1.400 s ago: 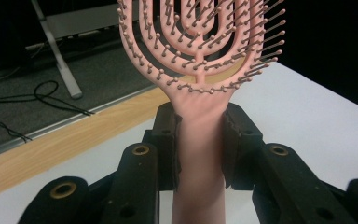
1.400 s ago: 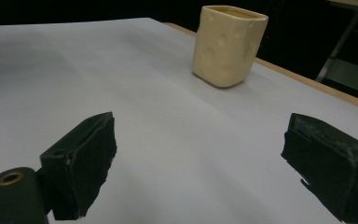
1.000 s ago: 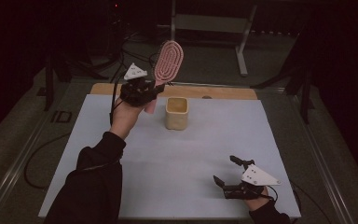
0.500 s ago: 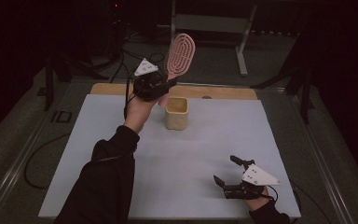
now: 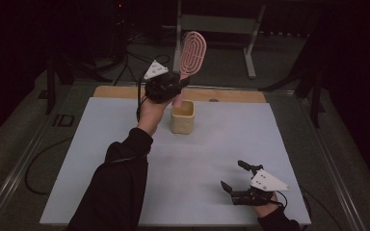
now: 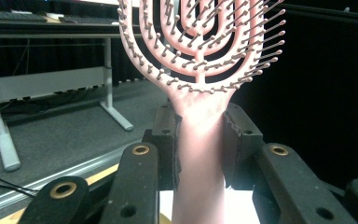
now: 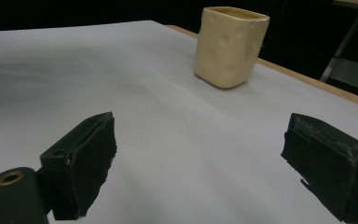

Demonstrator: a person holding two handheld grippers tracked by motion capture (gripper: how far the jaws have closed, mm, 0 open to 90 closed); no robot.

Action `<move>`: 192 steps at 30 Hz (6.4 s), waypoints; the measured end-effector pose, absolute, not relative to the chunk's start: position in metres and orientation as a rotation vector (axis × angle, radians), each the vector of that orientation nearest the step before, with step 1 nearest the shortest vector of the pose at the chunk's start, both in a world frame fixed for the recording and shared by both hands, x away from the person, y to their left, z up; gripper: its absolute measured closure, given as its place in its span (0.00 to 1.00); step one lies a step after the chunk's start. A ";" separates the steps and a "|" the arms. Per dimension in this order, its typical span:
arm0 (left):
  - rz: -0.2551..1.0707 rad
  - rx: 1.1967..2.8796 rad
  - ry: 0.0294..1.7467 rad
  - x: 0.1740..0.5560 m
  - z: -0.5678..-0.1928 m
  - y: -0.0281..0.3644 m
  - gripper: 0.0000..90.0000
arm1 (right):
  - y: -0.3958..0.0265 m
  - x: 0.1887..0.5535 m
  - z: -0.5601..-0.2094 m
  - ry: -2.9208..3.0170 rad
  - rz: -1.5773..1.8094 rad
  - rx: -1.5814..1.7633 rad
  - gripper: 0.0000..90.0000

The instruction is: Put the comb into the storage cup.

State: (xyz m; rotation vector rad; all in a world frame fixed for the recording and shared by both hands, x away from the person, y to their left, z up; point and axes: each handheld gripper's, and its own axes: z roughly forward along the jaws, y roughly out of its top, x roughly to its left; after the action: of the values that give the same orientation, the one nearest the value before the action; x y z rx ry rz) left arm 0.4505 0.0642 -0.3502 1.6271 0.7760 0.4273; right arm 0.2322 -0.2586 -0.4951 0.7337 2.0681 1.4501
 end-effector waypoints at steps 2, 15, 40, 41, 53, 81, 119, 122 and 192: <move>0.423 1.628 0.769 0.453 -0.355 0.063 0.78 | -0.258 0.232 -0.495 2.069 1.453 0.733 0.10; 0.427 1.570 0.718 0.468 -0.386 0.060 0.78 | -0.258 0.232 -0.495 2.078 1.457 0.726 0.10; 0.446 1.559 0.712 0.481 -0.432 0.052 0.78 | -0.259 0.233 -0.496 2.081 1.481 0.733 0.10; 0.449 1.561 0.709 0.481 -0.433 0.053 0.78 | -0.259 0.233 -0.496 2.080 1.481 0.736 0.10; 0.483 1.593 0.704 0.478 -0.447 0.058 0.78 | -0.258 0.233 -0.496 2.093 1.479 0.733 0.10; 0.461 1.763 0.721 0.474 -0.457 0.056 0.77 | -0.258 0.233 -0.496 2.093 1.477 0.729 0.10; 0.267 1.931 0.698 0.453 -0.419 0.085 0.00 | -0.259 0.233 -0.496 2.092 1.474 0.735 0.10; 0.259 1.946 0.683 0.450 -0.417 0.088 0.00 | -0.259 0.233 -0.496 2.095 1.477 0.743 0.10; 0.285 1.987 0.804 0.291 -0.458 0.244 0.00 | -0.251 0.236 -0.496 2.109 1.453 0.710 0.10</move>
State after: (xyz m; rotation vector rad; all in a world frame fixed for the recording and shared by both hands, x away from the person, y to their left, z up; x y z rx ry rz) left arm 0.2912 0.2440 -0.4580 1.9872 0.8037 0.2851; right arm 0.2356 -0.2512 -0.4957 0.7100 2.1085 1.4535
